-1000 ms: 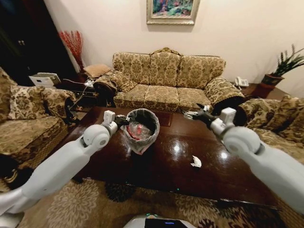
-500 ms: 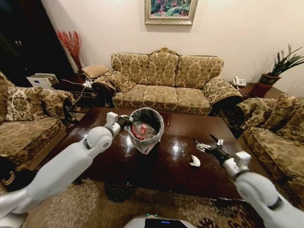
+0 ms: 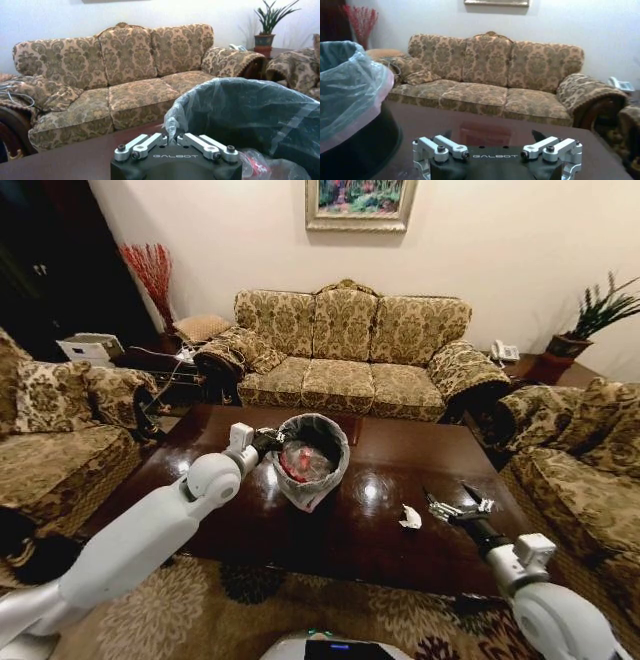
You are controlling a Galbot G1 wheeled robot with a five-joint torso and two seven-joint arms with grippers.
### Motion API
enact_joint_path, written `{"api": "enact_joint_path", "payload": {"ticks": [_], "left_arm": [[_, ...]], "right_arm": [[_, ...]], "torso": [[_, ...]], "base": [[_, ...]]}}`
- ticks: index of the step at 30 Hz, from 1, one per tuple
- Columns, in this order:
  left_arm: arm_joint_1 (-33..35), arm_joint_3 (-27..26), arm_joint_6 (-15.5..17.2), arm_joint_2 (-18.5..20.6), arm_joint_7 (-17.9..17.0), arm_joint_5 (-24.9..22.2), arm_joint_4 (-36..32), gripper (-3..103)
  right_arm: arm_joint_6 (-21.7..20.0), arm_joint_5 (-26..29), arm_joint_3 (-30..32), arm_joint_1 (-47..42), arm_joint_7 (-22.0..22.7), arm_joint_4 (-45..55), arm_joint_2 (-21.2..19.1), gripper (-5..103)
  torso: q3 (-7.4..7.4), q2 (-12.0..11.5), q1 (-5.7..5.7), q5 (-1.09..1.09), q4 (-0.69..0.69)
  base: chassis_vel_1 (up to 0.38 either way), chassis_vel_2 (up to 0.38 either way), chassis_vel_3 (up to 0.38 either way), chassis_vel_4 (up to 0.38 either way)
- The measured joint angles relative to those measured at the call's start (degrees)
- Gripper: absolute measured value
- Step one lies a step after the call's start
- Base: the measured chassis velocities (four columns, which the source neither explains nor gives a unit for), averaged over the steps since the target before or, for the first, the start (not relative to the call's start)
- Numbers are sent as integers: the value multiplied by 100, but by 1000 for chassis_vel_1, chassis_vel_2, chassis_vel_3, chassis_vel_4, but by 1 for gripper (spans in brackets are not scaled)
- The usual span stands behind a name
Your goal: Move to the front of the table and place the trash on the table into the trash bin.
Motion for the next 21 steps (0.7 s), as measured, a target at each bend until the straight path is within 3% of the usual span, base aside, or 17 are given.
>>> {"api": "enact_joint_path", "payload": {"ticks": [9, 21], "left_arm": [[82, -23, 15, 10, 8, 25, -29, 5], [61, 48, 26, -76, -25, 33, -24, 5]], "right_arm": [[152, -163, 99, 310, 62, -589, 194, 100], [450, -280, -185, 387, -198, -1169, 526, 100]], "torso": [[-2, 1, -4, 0, 0], [0, 0, 0, 0, -2]], "base": [[35, -125, -105, 17], [-85, -88, -90, -88]]}}
